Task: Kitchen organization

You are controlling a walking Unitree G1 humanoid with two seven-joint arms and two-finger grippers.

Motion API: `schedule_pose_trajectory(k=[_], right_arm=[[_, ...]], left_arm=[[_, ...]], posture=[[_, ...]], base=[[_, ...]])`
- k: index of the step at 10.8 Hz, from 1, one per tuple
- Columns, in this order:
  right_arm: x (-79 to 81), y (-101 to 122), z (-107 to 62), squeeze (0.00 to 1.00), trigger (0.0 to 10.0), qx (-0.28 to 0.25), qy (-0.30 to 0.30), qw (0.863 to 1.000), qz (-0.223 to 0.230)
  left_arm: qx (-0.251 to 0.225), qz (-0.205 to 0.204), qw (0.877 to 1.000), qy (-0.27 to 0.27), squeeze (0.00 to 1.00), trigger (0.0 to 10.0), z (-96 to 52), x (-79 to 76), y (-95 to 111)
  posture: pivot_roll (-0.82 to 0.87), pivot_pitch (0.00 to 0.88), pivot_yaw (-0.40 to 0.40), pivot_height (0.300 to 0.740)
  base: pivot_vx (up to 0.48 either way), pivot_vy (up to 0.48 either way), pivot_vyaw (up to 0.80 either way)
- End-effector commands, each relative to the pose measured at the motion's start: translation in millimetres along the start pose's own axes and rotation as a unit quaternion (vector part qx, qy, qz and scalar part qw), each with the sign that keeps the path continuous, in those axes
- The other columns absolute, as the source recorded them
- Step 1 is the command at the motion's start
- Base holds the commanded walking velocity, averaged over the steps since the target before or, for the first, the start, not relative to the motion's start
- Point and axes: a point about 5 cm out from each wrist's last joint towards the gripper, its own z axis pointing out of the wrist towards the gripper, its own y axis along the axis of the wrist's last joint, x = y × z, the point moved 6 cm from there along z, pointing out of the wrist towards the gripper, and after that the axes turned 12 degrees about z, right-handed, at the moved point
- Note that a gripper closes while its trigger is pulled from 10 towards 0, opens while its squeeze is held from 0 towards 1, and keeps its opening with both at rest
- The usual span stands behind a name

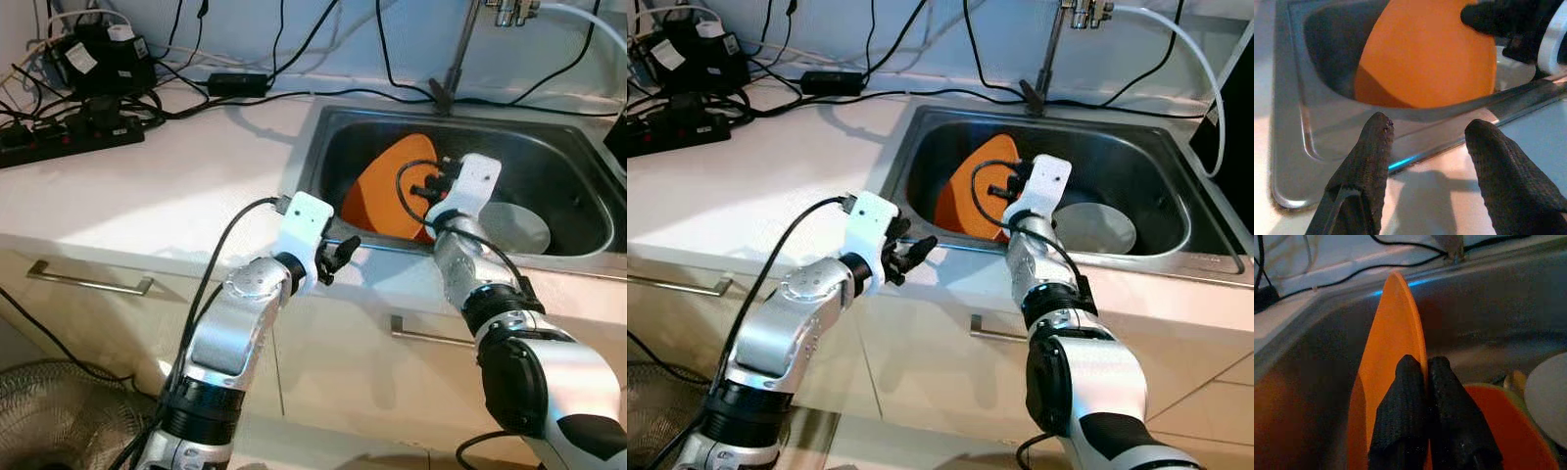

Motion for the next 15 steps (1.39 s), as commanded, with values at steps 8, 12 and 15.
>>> schedule_pose_trajectory(k=[8,12,15], right_arm=[[-8.6,-25.4,-3.2,0.0,10.0,0.063,-0.019,0.998,-0.024],[4.7,-13.2,0.0,0.0,10.0,0.037,0.004,0.999,-0.039],[41.6,44.4,-3.8,0.0,10.0,-0.117,0.085,0.985,-0.098]], left_arm=[[0.015,-0.02,1.0,0.012,0.0,10.0,-6.5,5.5,-0.5],[-0.003,-0.005,0.999,0.036,0.0,10.0,-5.5,14.0,5.6],[-0.11,0.065,0.976,0.177,0.0,10.0,-14.9,61.1,41.5]], posture=[[0.28,0.05,-0.029,0.74],[0.27,0.045,-0.025,0.74],[0.25,0.039,-0.016,0.74]], base=[[0.0,0.0,0.0],[0.0,0.0,0.0],[0.0,0.0,0.0]])
